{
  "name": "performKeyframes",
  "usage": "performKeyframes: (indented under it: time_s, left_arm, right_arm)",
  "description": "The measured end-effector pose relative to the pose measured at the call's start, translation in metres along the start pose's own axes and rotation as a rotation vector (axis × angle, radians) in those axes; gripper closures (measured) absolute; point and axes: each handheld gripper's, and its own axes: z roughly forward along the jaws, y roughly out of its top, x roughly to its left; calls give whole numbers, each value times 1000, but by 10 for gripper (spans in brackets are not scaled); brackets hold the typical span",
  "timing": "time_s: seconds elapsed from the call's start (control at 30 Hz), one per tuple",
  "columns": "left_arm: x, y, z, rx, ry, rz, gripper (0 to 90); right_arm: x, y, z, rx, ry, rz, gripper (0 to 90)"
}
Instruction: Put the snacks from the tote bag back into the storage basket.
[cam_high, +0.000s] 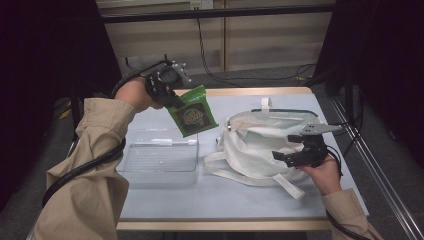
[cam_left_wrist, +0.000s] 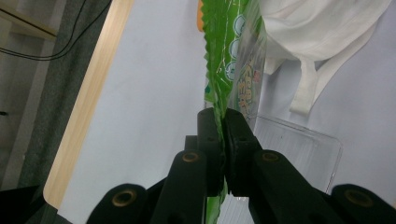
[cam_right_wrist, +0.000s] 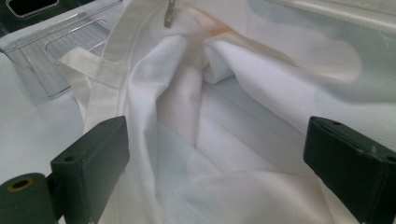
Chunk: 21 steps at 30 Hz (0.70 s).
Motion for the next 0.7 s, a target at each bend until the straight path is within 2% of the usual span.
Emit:
performKeyframes:
  time_s: [0.03, 0.1, 0.13, 0.3, 0.67, 0.7]
  left_arm:
    - [1, -2, 0, 17, -4, 6, 872]
    - [1, -3, 0, 18, 0, 12, 872]
    - [1, -4, 0, 7, -4, -5, 872]
    - [3, -9, -1, 18, -1, -18, 872]
    - [9, -22, -2, 44, 1, -26, 867]
    - [11, -23, -2, 62, -4, 4, 866]
  right_arm:
    - [0, 0, 0, 0, -1, -1, 66]
    - [0, 0, 0, 1, -1, 0, 66]
    - [0, 0, 0, 1, -1, 0, 66]
    - [0, 0, 0, 0, 0, 0, 66]
    - [2, 0, 2, 4, 3, -4, 66]
    - [2, 0, 2, 3, 4, -3, 66]
